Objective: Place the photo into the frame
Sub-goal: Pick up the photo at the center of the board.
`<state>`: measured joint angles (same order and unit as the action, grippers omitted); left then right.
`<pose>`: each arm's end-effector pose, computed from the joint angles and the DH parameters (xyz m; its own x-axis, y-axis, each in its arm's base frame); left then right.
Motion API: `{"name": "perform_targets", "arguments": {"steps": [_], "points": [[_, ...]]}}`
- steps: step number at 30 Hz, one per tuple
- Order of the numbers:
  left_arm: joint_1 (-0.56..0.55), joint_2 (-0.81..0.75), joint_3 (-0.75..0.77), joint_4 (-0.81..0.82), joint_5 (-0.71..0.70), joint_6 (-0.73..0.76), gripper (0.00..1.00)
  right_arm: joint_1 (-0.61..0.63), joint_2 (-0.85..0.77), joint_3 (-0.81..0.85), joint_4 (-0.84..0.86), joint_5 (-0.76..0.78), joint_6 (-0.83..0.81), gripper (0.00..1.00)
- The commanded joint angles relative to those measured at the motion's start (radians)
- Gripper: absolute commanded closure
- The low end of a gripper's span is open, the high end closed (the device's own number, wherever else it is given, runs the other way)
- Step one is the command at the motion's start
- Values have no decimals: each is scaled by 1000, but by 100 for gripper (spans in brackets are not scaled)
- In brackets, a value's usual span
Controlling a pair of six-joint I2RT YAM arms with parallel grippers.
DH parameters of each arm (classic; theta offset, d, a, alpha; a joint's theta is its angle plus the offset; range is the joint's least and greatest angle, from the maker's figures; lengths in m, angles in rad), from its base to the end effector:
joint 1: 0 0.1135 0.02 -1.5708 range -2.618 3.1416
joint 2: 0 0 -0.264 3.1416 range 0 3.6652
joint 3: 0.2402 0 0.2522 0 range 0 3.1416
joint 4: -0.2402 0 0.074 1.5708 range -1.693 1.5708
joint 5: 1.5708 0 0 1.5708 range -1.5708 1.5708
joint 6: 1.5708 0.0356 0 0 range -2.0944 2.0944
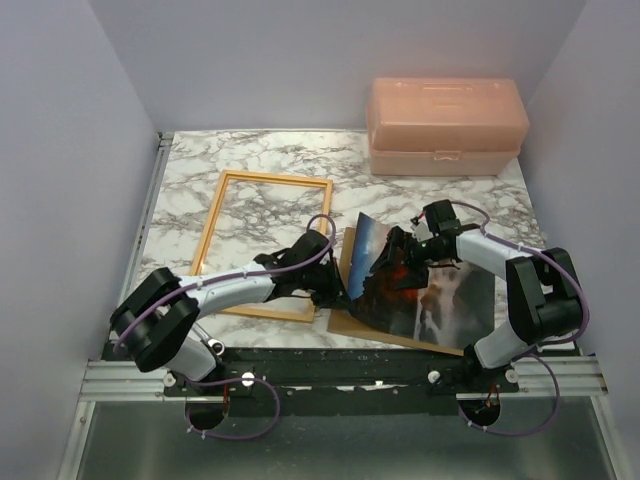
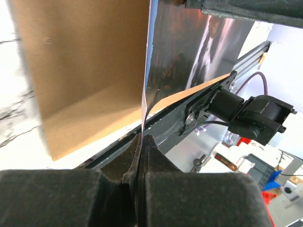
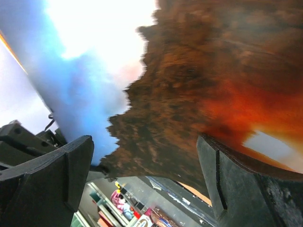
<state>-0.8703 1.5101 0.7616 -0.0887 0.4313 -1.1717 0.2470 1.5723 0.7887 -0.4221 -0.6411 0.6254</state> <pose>0.1791 -0.2355 0.1753 -0.9922 -0.1217 0.0259 -0.1012 0.6676 -0.7376 0.2594 0.0874 0.1513 -0.9702 0.2392 0.0376 0.2035 0.7214 0.6619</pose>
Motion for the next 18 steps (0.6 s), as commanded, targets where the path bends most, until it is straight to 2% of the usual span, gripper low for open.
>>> {"name": "perform_targets", "arguments": {"steps": [1, 7, 18], "points": [[62, -105, -28, -178, -92, 105, 100, 1, -23, 41, -38, 55, -27, 0], [217, -270, -163, -207, -76, 157, 100, 1, -13, 47, -43, 55, -33, 0], [531, -538, -253, -487, -109, 340, 100, 1, 24, 100, -98, 124, -61, 0]]}}
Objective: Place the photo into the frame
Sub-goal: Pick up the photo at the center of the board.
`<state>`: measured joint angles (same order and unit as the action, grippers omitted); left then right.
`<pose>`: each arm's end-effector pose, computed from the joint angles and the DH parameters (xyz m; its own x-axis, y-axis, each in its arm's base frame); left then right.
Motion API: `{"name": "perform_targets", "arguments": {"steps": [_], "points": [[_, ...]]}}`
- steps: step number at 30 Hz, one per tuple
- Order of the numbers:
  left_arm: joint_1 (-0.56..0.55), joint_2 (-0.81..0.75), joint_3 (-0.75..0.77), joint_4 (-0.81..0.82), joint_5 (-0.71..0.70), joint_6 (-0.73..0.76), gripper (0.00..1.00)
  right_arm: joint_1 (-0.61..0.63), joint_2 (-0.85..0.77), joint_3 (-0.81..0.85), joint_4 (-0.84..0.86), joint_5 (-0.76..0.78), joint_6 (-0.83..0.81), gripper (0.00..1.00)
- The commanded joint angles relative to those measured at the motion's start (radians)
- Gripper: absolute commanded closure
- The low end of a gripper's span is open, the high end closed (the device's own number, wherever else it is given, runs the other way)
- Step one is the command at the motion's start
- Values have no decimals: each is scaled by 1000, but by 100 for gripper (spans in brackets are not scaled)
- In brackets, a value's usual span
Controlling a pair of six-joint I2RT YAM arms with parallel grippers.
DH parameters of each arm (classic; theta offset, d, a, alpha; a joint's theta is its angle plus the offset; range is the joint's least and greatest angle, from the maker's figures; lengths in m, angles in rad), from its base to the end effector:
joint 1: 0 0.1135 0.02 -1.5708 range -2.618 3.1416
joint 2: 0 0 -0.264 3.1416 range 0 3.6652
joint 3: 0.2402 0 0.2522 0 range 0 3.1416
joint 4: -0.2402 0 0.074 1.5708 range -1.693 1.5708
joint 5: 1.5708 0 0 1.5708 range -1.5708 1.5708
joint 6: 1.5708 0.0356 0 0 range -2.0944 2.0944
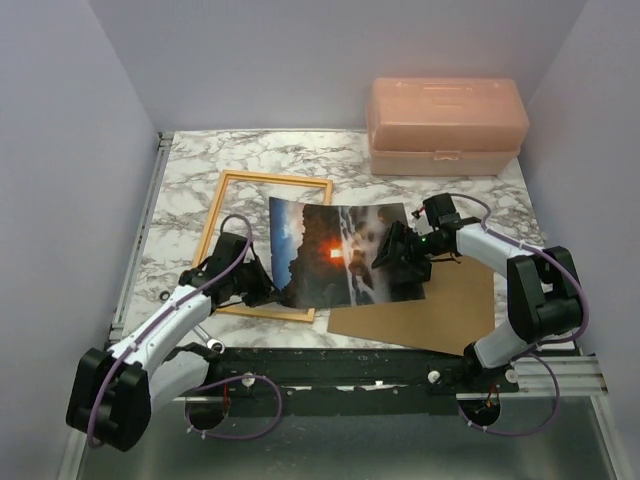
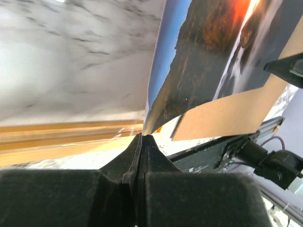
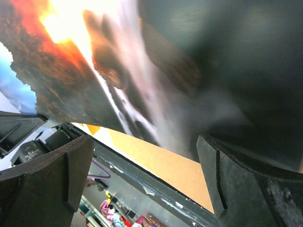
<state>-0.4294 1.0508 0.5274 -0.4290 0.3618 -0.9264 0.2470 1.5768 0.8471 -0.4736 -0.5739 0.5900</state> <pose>0.1704 -0.0919 0.1847 -0.9055 -0.4077 -0.1177 -0.2463 0.7307 -0.6367 0.2682 0.0876 0.1620 -0.9714 0.2369 -0.0167 0.1757 0.7640 0.6209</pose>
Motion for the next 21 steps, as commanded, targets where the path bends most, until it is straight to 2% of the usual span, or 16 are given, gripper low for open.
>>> {"name": "perform_targets", "arguments": {"steps": [1, 6, 10, 14, 18, 21], "points": [[107, -99, -23, -156, -35, 98, 100, 0, 20, 43, -50, 56, -25, 0], [155, -201, -77, -113, 50, 19, 100, 1, -8, 0, -11, -21, 30, 0], [155, -302, -171, 44, 122, -201, 100, 26, -53, -98, 107, -110, 153, 0], [155, -399, -254, 209, 127, -388, 100, 118, -82, -154, 215, -124, 269, 0], [155, -425, -216, 163, 86, -393, 100, 204, -89, -205, 374, -145, 414, 0], [155, -408, -199, 170, 107, -398, 100, 251, -92, -242, 516, -142, 523, 1]]}}
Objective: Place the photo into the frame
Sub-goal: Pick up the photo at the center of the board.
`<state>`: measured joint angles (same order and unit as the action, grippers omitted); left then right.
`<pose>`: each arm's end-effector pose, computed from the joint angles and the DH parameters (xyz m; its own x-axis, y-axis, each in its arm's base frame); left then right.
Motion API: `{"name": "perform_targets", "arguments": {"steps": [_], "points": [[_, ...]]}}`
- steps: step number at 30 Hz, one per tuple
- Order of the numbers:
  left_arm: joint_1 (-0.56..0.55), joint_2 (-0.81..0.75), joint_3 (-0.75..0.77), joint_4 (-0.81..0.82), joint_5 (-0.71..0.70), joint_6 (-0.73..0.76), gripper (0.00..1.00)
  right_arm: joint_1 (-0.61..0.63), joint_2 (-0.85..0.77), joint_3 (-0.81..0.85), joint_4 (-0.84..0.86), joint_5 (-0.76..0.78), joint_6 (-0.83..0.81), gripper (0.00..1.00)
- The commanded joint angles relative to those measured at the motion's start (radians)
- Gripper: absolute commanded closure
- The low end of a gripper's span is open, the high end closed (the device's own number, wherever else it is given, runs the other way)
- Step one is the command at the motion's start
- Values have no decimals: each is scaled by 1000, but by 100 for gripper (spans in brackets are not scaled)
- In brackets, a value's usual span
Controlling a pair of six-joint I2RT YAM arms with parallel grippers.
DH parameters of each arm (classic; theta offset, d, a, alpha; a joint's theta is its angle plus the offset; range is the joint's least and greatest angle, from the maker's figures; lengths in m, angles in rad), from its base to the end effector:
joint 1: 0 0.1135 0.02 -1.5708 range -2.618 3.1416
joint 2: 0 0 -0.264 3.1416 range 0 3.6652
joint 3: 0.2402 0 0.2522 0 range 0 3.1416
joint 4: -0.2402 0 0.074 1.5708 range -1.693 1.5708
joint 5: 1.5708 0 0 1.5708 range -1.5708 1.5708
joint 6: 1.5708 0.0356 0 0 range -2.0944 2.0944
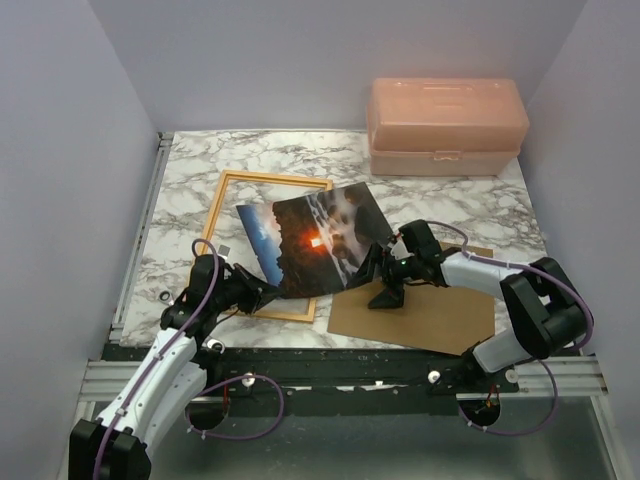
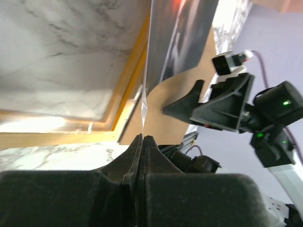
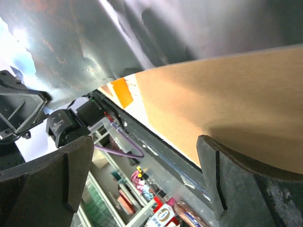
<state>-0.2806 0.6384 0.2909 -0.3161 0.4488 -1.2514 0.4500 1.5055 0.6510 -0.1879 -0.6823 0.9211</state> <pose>0.1325 -0.0543 0.1785 -0.7346 -0.6785 0.0064 -0.3805 0.4041 -0.8319 0.2244 0.1333 0.1438 -0.9672 0.2191 0.1286 0.2418 0.6382 0.7309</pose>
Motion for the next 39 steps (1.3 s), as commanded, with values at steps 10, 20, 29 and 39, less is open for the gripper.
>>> {"name": "perform_targets", "arguments": {"steps": [10, 20, 29, 39], "points": [[3, -12, 36, 139, 73, -147, 100, 127, 104, -177, 835, 10, 567, 5], [-5, -67, 10, 176, 109, -210, 100, 153, 181, -178, 1120, 164, 756, 17], [-14, -132, -42, 190, 110, -266, 96, 153, 199, -123, 1052, 236, 748, 44], [-49, -133, -53, 224, 103, -302, 92, 153, 218, -47, 966, 274, 689, 63]]}}
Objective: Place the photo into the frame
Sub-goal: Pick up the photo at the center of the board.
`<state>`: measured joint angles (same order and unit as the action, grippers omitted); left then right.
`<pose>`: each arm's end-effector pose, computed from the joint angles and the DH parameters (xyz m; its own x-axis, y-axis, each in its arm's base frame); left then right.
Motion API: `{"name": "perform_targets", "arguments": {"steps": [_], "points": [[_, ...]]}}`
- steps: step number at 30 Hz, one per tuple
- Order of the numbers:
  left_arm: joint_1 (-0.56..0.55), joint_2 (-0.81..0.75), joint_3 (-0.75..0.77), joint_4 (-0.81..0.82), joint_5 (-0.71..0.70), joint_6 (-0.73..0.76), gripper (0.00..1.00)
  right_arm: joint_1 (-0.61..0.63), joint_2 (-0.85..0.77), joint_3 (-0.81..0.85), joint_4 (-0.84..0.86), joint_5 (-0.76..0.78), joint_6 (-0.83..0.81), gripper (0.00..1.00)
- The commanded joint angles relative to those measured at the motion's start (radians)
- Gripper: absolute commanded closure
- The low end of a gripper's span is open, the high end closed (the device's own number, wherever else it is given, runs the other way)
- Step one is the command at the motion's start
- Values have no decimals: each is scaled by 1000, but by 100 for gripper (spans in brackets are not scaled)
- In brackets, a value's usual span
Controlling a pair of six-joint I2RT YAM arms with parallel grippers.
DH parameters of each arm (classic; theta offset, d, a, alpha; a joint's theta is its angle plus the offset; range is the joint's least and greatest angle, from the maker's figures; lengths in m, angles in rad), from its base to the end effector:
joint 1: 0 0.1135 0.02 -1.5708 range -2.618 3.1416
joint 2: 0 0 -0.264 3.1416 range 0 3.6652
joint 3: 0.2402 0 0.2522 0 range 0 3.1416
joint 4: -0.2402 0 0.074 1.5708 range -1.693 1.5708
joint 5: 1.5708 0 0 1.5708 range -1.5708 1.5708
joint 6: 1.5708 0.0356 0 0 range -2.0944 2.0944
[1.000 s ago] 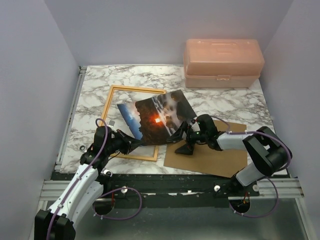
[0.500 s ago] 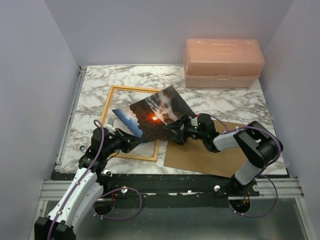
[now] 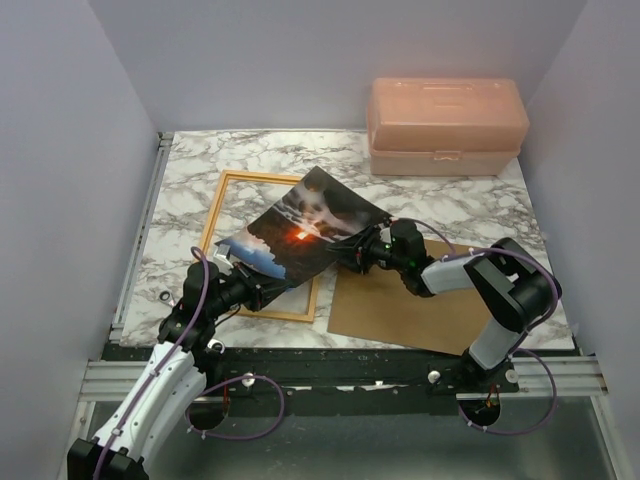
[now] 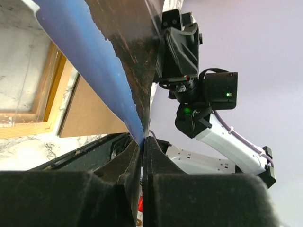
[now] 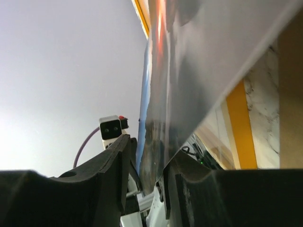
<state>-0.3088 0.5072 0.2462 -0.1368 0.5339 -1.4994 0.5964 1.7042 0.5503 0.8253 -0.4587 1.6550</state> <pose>0.1258 -0.0592 0.1959 -0.7331 -0.6674 0.1309 -0.3176 0.1658 -0.9336 0.2471 0.1868 0.1413 -0.8249 0.5199 0.2220 0.3376 0.1380 0.9311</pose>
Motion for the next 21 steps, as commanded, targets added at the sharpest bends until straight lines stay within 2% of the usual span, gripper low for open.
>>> {"name": "perform_targets", "arguments": {"steps": [1, 7, 11, 12, 14, 17, 19, 21], "points": [[-26, 0, -9, 51, 16, -57, 92, 6, 21, 62, -56, 52, -51, 64], [-62, 18, -4, 81, 3, -77, 92, 6, 25, 97, -110, 69, -93, 66], [-77, 25, -5, 81, -2, -77, 92, 6, 16, 128, -169, 68, -134, 81], [-79, 21, -8, 80, -4, -77, 89, 6, 10, 137, -189, 70, -148, 85], [-79, 19, -8, 78, -5, -75, 75, 6, -5, 155, -246, 77, -185, 92], [-79, 12, -12, 68, -4, -60, 44, 6, -37, 186, -334, 95, -250, 99], [-81, 11, -11, 48, -3, -45, 26, 6, -64, 212, -406, 112, -297, 99], [-80, 14, -11, 32, -5, -35, 15, 6, -97, 241, -473, 137, -351, 99]]}}
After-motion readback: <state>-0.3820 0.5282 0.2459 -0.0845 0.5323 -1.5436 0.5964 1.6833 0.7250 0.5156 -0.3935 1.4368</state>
